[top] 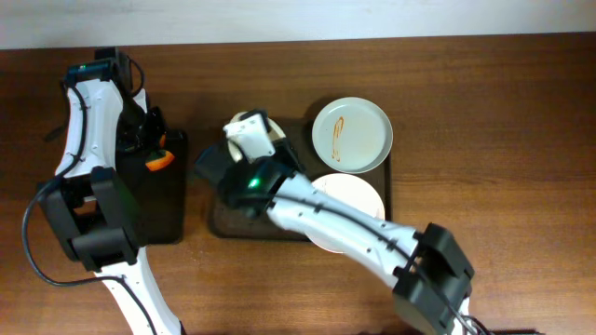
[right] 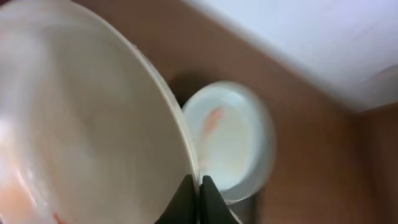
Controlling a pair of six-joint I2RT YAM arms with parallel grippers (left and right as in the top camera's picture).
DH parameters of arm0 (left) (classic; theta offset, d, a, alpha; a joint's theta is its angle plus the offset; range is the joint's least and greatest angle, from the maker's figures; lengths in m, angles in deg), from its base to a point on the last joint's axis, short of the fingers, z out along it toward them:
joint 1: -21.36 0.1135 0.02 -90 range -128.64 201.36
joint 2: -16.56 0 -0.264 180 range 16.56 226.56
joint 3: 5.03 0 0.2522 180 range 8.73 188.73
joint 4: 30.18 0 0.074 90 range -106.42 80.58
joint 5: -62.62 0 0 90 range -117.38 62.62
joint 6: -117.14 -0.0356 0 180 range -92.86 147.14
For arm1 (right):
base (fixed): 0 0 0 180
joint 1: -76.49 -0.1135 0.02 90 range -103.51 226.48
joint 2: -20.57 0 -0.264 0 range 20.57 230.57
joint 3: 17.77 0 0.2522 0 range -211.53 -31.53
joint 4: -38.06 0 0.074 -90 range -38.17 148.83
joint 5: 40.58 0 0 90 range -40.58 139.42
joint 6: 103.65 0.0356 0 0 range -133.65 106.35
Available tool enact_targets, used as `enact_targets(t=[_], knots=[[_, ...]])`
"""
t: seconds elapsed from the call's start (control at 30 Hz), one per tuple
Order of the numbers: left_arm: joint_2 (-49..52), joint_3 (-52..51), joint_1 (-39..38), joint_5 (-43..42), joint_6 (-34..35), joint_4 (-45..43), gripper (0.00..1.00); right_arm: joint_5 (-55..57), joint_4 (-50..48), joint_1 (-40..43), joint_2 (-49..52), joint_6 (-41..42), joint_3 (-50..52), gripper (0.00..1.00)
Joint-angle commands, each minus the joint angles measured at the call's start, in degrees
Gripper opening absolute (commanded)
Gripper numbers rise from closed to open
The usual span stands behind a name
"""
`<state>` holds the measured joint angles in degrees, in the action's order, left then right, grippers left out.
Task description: Clean dirty plates on tray and stack at the side
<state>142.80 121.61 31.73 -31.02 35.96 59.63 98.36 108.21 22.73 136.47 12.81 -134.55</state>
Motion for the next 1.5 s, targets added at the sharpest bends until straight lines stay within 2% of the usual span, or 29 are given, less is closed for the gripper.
enact_targets(t=[0.0,0.1,0.23,0.43,0.67,0.77,0.8,0.9,1.0,1.1,1.27,1.37,1.4,1.47], knots=[[0.2,0.5,0.0,-1.1,-0.9,0.1,0.00,-24.6,-0.7,7.7,-0.9,7.4,-0.4,0.04],[0.2,0.5,0.0,-1.1,-0.9,-0.2,0.00,-38.6,-2.7,14.2,0.3,8.4,1.2,0.04],[0.2,0.5,-0.1,-1.7,-0.9,-0.3,0.00,-47.8,-3.7,18.3,3.8,8.4,2.0,0.04],[0.2,0.5,-0.2,-1.7,-0.9,-0.5,0.00,-49.7,-2.4,18.5,7.1,13.1,2.5,0.04],[0.2,0.5,-0.3,-5.0,-0.9,-1.4,0.00,-50.0,-2.2,18.6,7.3,14.1,5.4,0.07],[0.2,0.5,-0.6,-5.6,-0.9,-2.3,0.00,-50.5,-3.9,19.6,7.3,6.7,5.3,0.22],[0.2,0.5,-0.6,-5.6,-0.9,-2.5,0.00,-51.4,-5.3,20.2,7.3,2.2,5.3,0.31],[0.2,0.5,-1.0,-5.5,-1.0,-2.7,0.00,-54.4,-10.3,22.1,7.3,-8.4,5.3,0.50],[0.2,0.5,-1.3,-5.5,-1.0,-2.7,0.00,-55.0,-15.3,23.8,7.3,-18.7,5.3,0.58],[0.2,0.5,-1.3,-5.5,-1.0,-3.0,0.00,-59.4,-19.9,24.6,8.9,-35.3,5.3,0.66],[0.2,0.5,-1.4,-5.5,-1.0,-2.9,0.00,-61.3,-21.2,24.6,12.8,-36.7,5.3,0.64],[0.2,0.5,-1.4,-5.5,-1.0,-3.0,0.00,-63.5,-21.3,24.6,14.3,-35.6,5.3,0.57],[0.2,0.5,-1.4,-5.5,-1.0,-3.1,0.00,-63.6,-21.3,24.6,14.7,-34.7,5.3,0.50],[0.2,0.5,-1.4,-5.5,-1.0,-3.1,0.00,-63.5,-21.1,24.6,15.4,-31.3,5.4,0.16]])
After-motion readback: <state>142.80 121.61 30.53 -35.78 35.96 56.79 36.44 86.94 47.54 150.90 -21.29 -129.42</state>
